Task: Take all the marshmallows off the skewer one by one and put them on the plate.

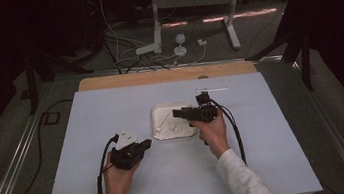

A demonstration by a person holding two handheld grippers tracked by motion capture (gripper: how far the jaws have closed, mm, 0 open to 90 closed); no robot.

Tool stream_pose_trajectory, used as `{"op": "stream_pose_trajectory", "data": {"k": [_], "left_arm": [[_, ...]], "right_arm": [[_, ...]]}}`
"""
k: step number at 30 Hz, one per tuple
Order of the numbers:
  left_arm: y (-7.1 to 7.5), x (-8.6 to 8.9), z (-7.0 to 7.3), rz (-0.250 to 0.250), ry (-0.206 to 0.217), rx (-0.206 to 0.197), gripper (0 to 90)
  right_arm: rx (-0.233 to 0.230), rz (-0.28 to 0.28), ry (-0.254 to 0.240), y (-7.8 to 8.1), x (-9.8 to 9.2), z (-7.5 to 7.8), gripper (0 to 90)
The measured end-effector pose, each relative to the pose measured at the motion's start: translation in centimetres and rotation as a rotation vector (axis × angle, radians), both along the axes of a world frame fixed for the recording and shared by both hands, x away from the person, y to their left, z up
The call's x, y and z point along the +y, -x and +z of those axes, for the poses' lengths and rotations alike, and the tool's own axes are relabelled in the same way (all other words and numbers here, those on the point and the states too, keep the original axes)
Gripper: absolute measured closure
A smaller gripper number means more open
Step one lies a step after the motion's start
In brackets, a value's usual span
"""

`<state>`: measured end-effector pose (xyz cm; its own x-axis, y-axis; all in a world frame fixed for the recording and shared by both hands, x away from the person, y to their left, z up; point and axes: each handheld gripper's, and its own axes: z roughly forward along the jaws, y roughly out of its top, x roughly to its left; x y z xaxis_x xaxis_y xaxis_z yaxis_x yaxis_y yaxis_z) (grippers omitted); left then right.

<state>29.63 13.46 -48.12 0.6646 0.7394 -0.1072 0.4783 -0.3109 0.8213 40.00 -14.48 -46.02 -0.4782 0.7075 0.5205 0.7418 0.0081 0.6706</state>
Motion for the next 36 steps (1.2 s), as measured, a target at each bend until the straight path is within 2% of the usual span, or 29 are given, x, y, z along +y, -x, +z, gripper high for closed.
{"op": "stream_pose_trajectory", "data": {"k": [4, 8, 15, 20, 23, 26, 29, 36], "left_arm": [[0.0, 0.2, 0.1, 0.011, 0.008, -0.003, 90.0], [0.0, 0.2, 0.1, 0.02, 0.021, -0.008, 90.0], [0.1, 0.2, 0.4, 0.033, 0.04, -0.023, 90.0], [0.3, 0.0, 0.5, 0.04, 0.055, -0.039, 90.0], [0.3, -0.1, 0.6, 0.042, 0.058, -0.047, 90.0], [0.4, -0.2, 0.7, 0.045, 0.063, -0.054, 90.0], [0.4, -0.2, 0.7, 0.048, 0.071, -0.061, 90.0], [0.5, -0.3, 0.7, 0.049, 0.091, -0.068, 90.0]], "right_arm": [[-0.007, 0.003, 0.007, 0.1, -0.1, 0.1, 40.6], [-0.014, 0.044, -0.003, 0.7, 0.4, 0.3, 35.1], [-0.011, 0.109, -0.04, 1.9, 1.5, 0.5, 34.0], [0.011, 0.155, -0.102, 2.8, 2.7, 0.1, 40.0], [0.044, 0.173, -0.149, 3.0, 3.3, -0.4, 44.4], [0.062, 0.186, -0.154, 3.2, 4.0, -0.9, 48.6], [0.068, 0.193, -0.164, 3.3, 4.4, -1.0, 57.5], [0.111, 0.191, -0.234, 3.2, 4.8, -1.3, 70.7]]}}
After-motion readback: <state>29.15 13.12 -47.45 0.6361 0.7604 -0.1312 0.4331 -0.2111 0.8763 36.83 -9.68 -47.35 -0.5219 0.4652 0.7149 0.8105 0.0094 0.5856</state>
